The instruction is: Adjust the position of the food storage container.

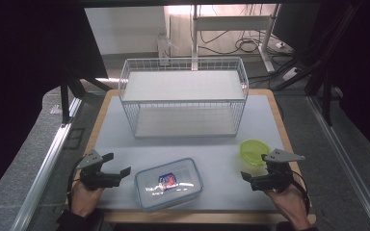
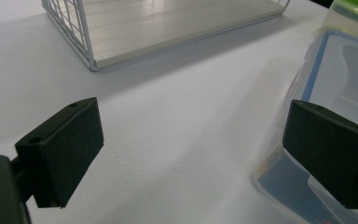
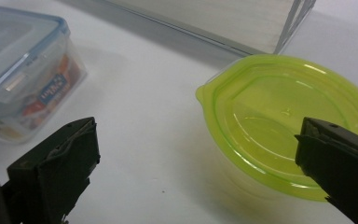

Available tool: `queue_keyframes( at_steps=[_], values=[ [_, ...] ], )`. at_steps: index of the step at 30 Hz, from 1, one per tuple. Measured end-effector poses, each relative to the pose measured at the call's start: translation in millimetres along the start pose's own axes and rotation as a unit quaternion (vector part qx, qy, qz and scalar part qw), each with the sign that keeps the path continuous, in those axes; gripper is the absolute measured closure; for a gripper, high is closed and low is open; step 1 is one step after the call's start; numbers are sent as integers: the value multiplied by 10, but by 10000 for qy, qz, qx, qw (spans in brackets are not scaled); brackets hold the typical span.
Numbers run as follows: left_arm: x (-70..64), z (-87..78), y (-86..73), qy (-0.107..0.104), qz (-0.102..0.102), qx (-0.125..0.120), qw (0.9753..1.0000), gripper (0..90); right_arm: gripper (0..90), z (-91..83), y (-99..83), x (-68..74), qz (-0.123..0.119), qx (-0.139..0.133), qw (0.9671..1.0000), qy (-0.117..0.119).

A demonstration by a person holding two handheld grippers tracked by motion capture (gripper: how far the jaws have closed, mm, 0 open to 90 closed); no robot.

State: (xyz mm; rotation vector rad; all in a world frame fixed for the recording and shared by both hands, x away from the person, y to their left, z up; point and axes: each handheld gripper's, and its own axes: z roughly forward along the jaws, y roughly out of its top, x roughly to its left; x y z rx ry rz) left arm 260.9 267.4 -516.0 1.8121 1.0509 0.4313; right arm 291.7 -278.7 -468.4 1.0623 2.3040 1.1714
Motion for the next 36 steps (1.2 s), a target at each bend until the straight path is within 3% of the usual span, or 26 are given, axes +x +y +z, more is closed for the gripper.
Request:
queue_keyframes(
  at_steps=[4, 11, 16, 18, 25, 30, 36],
  values=[
    [-10, -22, 5, 63, 16, 35, 10000, 65, 0, -17, -11, -29, 140, -127, 9997, 126],
    [-73, 1, 14, 255, 233, 253, 9991, 46, 75, 4, -9, 18, -26, -99, 9999, 124],
    [-81, 10, 12, 263, 197, 367, 9988, 40, 105, -6, -5, 12, 0, -158, 9998, 126],
    [-73, -5, 15, 174, 116, 300, 9993, 39, 122, 2, -5, 9, -9, -112, 9999, 83],
    [-107, -36, 8, 163, 160, 326, 9992, 67, 171, -12, 7, 36, -107, -114, 9999, 24],
    [-178, -79, -2, 204, 324, 360, 9986, 145, 255, -20, 18, 65, -163, -93, 9998, 32],
    [-283, -114, -24, -10, 431, 501, 9978, 251, 409, -35, 44, 158, -244, -143, 9995, 159]
  ],
)
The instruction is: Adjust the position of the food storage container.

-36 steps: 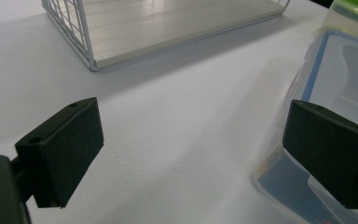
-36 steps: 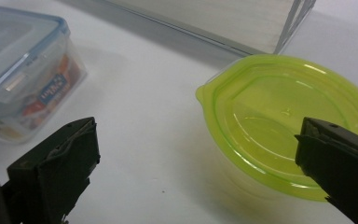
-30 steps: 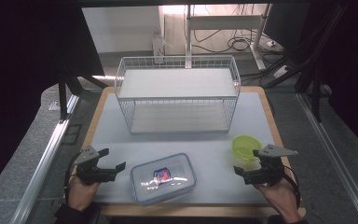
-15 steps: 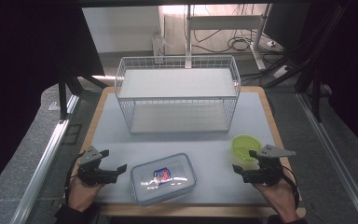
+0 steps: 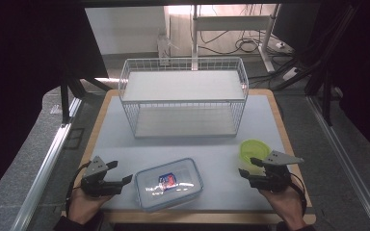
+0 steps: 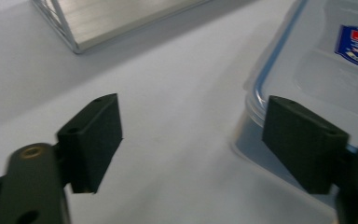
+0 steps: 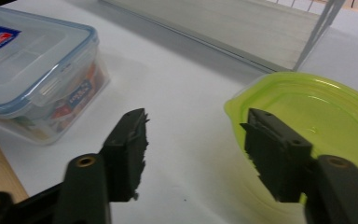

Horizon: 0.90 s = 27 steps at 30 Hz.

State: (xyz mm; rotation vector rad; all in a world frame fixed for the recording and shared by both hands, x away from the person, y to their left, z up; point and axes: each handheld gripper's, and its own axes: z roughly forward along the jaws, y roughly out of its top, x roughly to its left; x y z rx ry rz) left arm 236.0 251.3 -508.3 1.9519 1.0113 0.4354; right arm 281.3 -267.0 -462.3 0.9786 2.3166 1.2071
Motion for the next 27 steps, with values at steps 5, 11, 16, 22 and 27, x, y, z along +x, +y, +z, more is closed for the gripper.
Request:
queue_keyframes(
  at_steps=[5, 11, 16, 22, 27],
  values=[
    [-76, -64, -16, -322, -28, -25, 9995, 459, 526, 26, 4, 54, -41, 107, 9999, 118],
    [-200, -26, -52, -331, 43, 379, 9987, 645, 579, 95, 0, 134, -308, 254, 9988, 268],
    [-264, 3, -75, -330, 67, 669, 9972, 807, 617, 138, 9, 222, -498, 318, 9980, 217],
    [-294, 79, -49, -258, 4, 893, 9957, 896, 714, 226, 14, 314, -563, 430, 9967, 396],
    [-320, 146, -23, -177, 34, 984, 9950, 896, 768, 291, 27, 400, -622, 565, 9950, 544]
  ],
)
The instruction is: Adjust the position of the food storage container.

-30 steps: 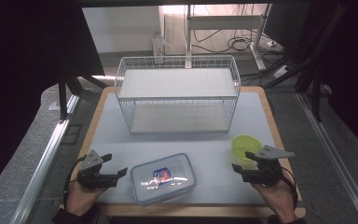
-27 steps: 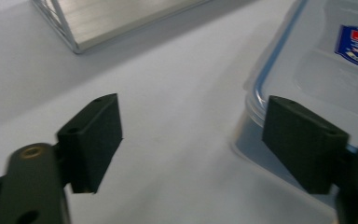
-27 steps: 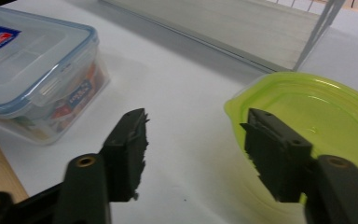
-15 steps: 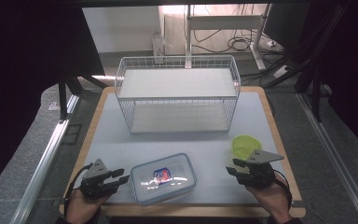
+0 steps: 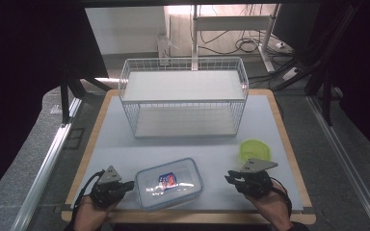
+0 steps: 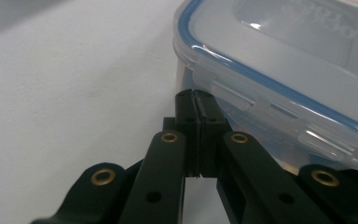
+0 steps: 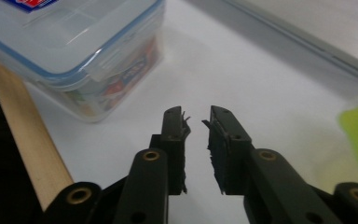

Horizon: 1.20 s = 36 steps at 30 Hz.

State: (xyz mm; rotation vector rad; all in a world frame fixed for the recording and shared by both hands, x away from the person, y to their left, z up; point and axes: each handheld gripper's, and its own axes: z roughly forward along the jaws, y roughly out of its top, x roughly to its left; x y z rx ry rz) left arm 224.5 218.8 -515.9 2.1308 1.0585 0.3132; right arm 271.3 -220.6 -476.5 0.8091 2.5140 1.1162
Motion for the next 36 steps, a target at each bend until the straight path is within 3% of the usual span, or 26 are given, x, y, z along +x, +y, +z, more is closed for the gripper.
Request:
queue_keyframes(
  at_steps=[7, 15, 20, 24, 27, 31, 32, 33, 36],
  values=[
    [-6, 95, 100, -36, -23, -48, 10000, 897, 780, 104, 26, 101, -122, 166, 9997, 149],
    [15, 294, 267, -132, -54, -98, 9999, 898, 816, 152, 30, 106, 23, 165, 9996, 214],
    [12, 301, 258, -185, -29, 1, 9998, 897, 849, 170, 21, 129, -61, 225, 9994, 239],
    [-61, 188, 182, -40, 112, 100, 9999, 896, 860, 168, 12, 141, 3, 172, 9994, 315],
    [-191, 130, 75, -265, 217, 246, 9991, 896, 860, 207, 3, 181, -32, 234, 9987, 446],
    [-280, 170, 111, -315, 373, 323, 9983, 889, 856, 235, 8, 211, -51, 281, 9982, 523],
    [-310, 239, 141, -247, 435, 405, 9979, 888, 855, 243, 8, 246, -95, 321, 9982, 506],
    [-311, 264, 157, -180, 448, 430, 9979, 896, 854, 247, 7, 253, -124, 343, 9981, 493],
    [-297, 296, 190, -271, 439, 408, 9978, 894, 846, 264, -2, 251, -73, 390, 9977, 541]
  ],
)
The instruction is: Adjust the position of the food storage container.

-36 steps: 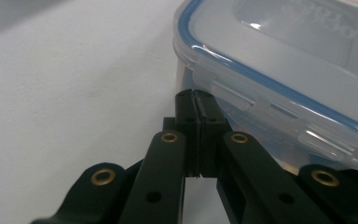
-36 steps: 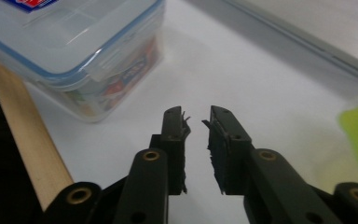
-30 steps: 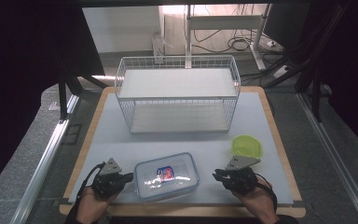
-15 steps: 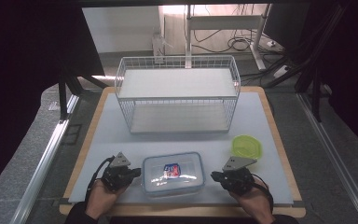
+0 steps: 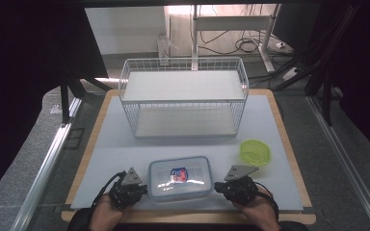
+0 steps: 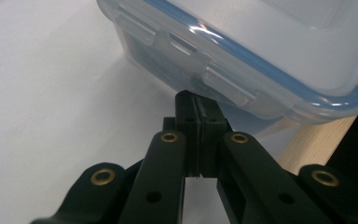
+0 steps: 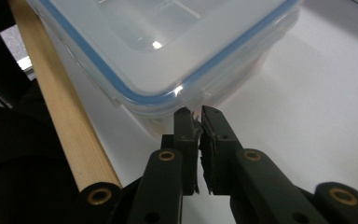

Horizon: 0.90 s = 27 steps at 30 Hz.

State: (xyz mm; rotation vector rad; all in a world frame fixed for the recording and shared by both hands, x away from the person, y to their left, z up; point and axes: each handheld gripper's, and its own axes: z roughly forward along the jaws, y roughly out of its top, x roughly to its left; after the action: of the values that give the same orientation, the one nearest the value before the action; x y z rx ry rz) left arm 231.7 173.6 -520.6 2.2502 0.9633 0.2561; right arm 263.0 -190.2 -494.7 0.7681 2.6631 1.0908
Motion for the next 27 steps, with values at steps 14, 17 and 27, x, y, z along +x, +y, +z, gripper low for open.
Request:
queue_keyframes(
  at_steps=[14, 17, 27],
  values=[
    [173, 256, 291, 132, 5, -61, 9999, 885, 861, -21, -2, -110, 114, 47, 9993, -357],
    [200, 172, 255, 213, -11, -144, 9997, 797, 814, -60, -9, -132, 100, 41, 9993, -368],
    [216, -51, 110, 316, 204, -606, 9975, 379, 424, -207, -29, -219, 30, -237, 9977, -640]
  ],
)
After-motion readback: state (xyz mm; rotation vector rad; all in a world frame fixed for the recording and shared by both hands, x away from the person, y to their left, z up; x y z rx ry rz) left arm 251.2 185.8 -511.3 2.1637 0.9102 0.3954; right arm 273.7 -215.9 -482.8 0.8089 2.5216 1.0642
